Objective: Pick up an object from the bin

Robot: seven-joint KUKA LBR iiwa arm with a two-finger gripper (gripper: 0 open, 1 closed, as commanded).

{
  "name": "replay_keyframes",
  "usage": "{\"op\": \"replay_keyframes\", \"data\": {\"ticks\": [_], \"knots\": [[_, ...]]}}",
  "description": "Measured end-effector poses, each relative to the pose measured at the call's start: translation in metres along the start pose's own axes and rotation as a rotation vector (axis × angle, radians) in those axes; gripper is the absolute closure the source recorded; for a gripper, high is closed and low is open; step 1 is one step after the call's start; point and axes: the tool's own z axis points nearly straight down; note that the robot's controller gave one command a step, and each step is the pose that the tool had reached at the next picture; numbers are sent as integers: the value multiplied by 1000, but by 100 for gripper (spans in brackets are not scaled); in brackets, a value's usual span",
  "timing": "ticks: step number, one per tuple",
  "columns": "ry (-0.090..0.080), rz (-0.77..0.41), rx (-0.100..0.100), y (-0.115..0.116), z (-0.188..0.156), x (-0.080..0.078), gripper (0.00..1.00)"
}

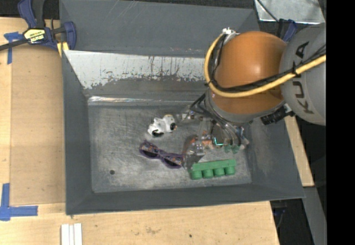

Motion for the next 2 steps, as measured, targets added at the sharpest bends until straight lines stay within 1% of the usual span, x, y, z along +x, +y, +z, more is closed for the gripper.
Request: {"op": "replay_keyframes", "data": {"ticks": [1, 2], "knots": [[-7, -61, 0, 6, 35, 0, 0], [-2, -229, 1, 36, 86, -16, 0]]}}
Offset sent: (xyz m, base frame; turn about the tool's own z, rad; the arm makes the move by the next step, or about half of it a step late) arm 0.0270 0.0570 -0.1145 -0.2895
